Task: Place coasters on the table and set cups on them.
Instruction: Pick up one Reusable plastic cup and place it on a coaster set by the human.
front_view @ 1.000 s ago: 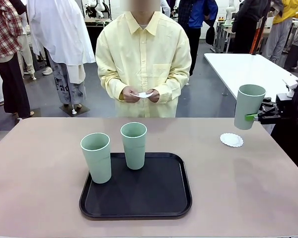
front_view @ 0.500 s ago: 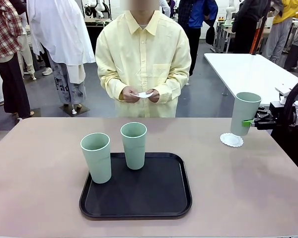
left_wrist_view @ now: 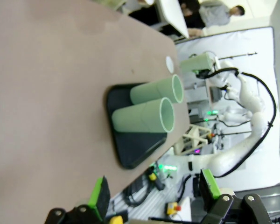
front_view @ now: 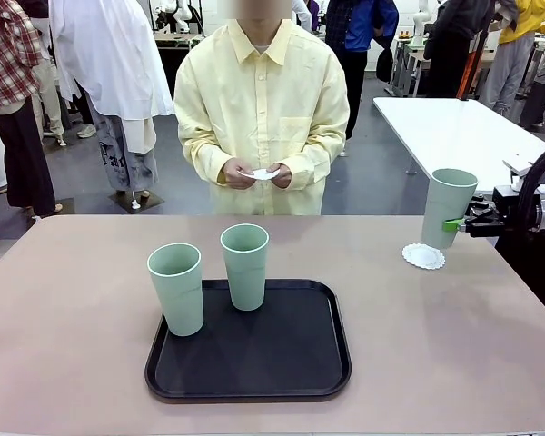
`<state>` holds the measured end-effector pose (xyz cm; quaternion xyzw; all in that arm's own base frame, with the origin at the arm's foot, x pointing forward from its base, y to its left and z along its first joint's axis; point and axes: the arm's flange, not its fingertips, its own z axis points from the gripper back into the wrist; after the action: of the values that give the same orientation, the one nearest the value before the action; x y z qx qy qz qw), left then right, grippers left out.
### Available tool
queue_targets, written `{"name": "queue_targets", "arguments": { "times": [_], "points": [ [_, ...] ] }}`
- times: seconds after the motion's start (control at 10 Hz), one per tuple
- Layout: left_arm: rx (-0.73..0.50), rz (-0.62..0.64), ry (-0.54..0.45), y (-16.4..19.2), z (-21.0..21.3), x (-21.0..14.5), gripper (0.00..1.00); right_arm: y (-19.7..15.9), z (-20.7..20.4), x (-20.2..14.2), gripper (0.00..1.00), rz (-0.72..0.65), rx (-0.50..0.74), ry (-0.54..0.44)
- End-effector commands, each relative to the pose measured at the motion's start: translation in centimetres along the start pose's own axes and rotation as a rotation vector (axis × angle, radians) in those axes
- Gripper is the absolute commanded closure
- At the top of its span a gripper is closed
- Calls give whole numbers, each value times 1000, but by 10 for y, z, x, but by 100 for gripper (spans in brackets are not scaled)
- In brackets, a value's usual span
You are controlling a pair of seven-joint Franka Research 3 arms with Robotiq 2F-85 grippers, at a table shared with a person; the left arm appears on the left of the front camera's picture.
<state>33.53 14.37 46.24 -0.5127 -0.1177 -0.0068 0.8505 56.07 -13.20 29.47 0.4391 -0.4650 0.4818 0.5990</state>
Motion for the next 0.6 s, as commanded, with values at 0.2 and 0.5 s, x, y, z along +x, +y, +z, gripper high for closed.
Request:
{"name": "queue_targets", "arguments": {
  "times": [0.2,0.5],
  "points": [
    [-18,-17,-9,0,1,1,0,-7,-7,-13,18,40,76,-15],
    [-18,-17,-9,0,1,1,0,-13,-12,-22,18,76,95,-37]
  ]
}}
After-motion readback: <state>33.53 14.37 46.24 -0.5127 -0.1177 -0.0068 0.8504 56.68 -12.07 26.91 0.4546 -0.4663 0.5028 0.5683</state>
